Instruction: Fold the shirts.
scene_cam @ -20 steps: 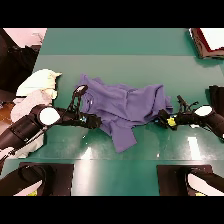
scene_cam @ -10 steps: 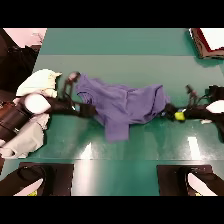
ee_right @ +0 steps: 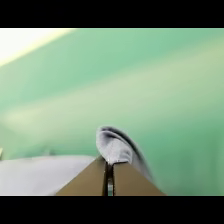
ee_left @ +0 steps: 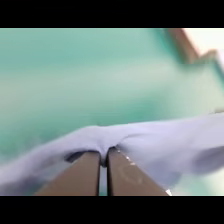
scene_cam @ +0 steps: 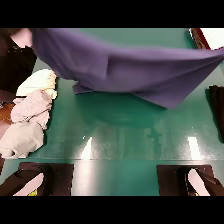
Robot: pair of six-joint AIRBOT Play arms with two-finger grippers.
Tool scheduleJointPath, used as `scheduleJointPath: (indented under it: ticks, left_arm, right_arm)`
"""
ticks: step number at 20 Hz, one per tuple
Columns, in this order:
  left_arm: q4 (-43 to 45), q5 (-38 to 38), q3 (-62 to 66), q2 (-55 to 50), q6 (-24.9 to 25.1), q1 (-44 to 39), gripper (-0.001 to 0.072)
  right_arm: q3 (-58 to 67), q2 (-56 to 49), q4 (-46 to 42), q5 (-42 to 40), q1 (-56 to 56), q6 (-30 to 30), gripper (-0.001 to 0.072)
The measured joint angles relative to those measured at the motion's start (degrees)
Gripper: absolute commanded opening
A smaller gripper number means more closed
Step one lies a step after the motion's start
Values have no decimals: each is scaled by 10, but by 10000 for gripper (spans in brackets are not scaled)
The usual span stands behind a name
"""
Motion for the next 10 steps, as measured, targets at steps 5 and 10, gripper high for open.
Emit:
scheduleJointPath:
  ticks: [5, 10]
  left_arm:
    - [-3, 23, 185, 10, 23, 18, 31]
    - [-7, 77, 233, 58, 28, 21, 30]
  right_arm:
    - [151, 4, 1, 9, -63, -15, 15]
    - [274, 5, -22, 33, -77, -27, 14]
